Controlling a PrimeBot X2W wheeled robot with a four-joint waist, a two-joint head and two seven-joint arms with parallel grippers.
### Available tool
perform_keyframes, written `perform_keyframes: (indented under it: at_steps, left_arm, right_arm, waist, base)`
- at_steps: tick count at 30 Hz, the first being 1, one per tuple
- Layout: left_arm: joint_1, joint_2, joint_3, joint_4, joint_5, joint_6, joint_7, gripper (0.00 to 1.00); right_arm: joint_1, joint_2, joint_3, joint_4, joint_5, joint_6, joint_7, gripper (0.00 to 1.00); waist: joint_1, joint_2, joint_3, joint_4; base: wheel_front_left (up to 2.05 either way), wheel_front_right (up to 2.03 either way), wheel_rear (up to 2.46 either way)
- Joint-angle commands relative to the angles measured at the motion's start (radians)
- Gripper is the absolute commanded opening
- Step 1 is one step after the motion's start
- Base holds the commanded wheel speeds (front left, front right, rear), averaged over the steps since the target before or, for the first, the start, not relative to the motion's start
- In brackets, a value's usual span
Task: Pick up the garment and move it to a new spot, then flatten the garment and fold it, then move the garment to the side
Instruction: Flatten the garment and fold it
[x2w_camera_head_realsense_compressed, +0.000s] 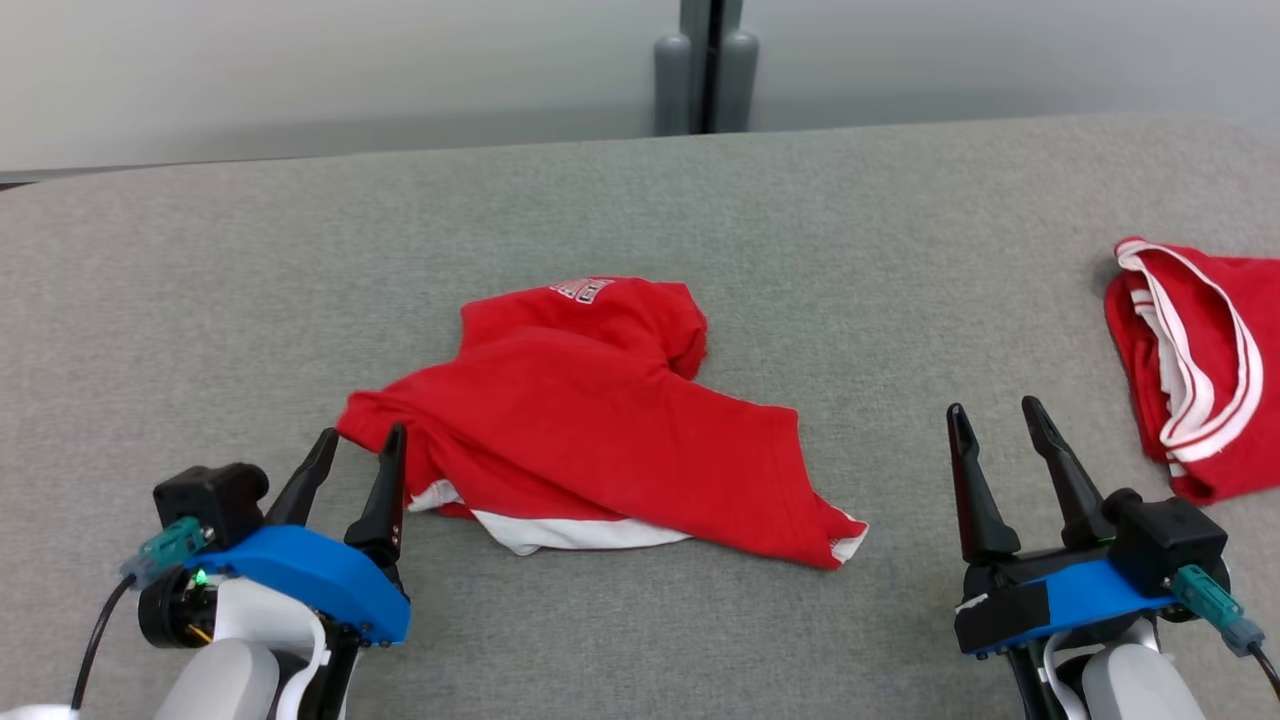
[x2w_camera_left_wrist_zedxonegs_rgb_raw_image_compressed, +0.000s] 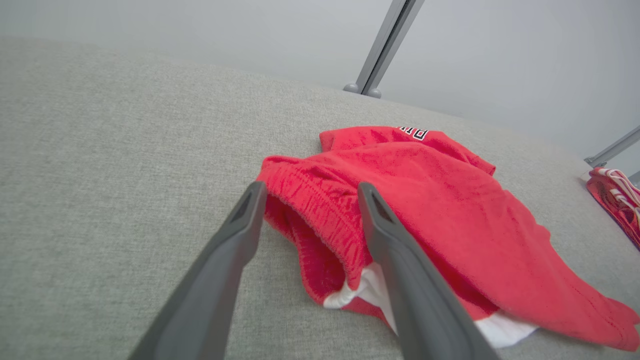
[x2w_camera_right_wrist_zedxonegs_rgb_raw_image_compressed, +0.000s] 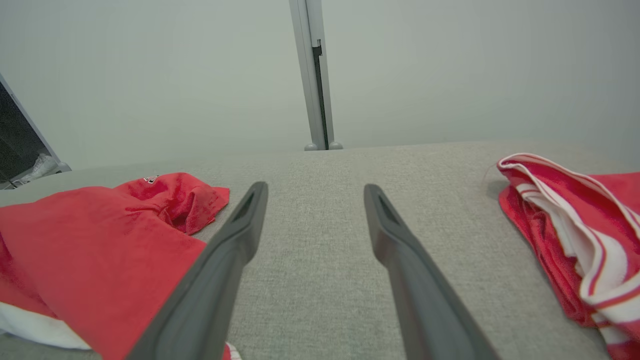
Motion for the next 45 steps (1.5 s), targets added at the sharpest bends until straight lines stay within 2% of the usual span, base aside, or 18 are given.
perform_keyframes:
  at_steps: [1,11,16,21,27,45]
  left_arm:
    - [0.008,0.003,0.004,-0.003,0.003,-0.004,-0.011,1.0]
    - [0.079,-0.021,0.018,0.031,0.043,-0.02,-0.227,1.0]
    - [0.106,-0.03,0.037,0.051,0.088,-0.018,-0.29,1.0]
    - [0.132,-0.054,0.085,0.024,0.168,-0.016,-0.301,1.0]
    - [0.168,-0.089,0.143,0.039,0.241,-0.051,-0.301,1.0]
    - [0.167,-0.143,0.205,0.074,0.337,-0.111,-0.301,1.0]
  right_arm:
    - [0.011,-0.002,-0.004,-0.006,-0.002,0.001,-0.001,1.0]
    - [0.057,-0.002,-0.036,-0.038,-0.023,0.001,0.039,1.0]
    - [0.093,-0.002,-0.044,-0.045,-0.02,0.001,0.05,1.0]
    - [0.124,-0.002,-0.049,-0.052,-0.017,0.001,0.06,1.0]
    - [0.145,-0.002,-0.047,-0.057,-0.017,0.001,0.065,1.0]
    - [0.154,-0.002,-0.027,-0.06,-0.002,0.001,0.063,1.0]
  waist:
    - [0.0,0.0,-0.003,0.003]
    - [0.0,0.0,-0.084,0.038]
    - [0.0,0.0,-0.125,0.041]
    - [0.0,0.0,-0.154,0.044]
    - [0.0,0.0,-0.177,0.042]
    - [0.0,0.0,-0.173,0.046]
  base:
    - [0.0,0.0,0.0]
    - [0.0,0.0,0.0]
    - [0.0,0.0,0.0]
    - [0.0,0.0,0.0]
    - [0.0,0.0,0.0]
    - [0.0,0.0,0.0]
